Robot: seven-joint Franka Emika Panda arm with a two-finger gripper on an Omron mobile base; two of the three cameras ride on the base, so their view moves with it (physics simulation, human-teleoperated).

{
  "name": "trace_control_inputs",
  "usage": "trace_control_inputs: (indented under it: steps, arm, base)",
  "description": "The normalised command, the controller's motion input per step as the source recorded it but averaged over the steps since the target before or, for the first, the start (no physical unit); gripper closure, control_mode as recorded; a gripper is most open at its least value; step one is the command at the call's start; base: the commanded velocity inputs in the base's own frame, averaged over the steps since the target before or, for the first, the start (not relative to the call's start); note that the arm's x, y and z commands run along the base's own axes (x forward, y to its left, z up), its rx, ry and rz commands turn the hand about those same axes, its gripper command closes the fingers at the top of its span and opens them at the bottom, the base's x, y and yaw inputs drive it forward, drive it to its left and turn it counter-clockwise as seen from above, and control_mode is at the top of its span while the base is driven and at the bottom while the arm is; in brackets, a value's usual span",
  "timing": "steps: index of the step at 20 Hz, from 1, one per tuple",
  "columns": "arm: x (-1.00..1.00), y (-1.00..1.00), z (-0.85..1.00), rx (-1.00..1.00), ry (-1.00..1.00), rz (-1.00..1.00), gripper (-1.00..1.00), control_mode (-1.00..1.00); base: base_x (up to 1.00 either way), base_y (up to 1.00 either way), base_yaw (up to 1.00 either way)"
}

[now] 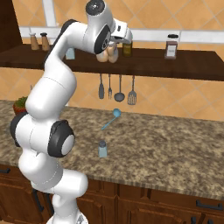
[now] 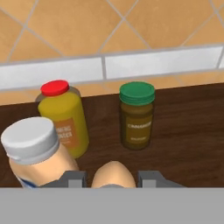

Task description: Put the shaker and condiment bottle from the counter next to their counterparts in the cabinet.

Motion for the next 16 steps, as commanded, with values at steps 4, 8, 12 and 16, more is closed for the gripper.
trace_control_inputs:
  steps: [4, 8, 12, 16]
  arm:
    - [0.13, 0.00, -0.02, 0.00, 0.00, 0.00, -1.00, -1.00]
    - [0.07, -0.04, 0.00, 0.00, 0.00, 0.00, -1.00, -1.00]
    - [0.00, -0.05, 0.00, 0.00, 0.00, 0.00, -1.00, -1.00]
    - [0.06, -0.06, 0.00, 0.00, 0.00, 0.00, -1.00, -1.00]
  base:
    - [0.00, 0.00, 0.00]
    - [0.00, 0.00, 0.00]
    - [0.00, 0.00, 0.00]
    - [0.00, 0.00, 0.00]
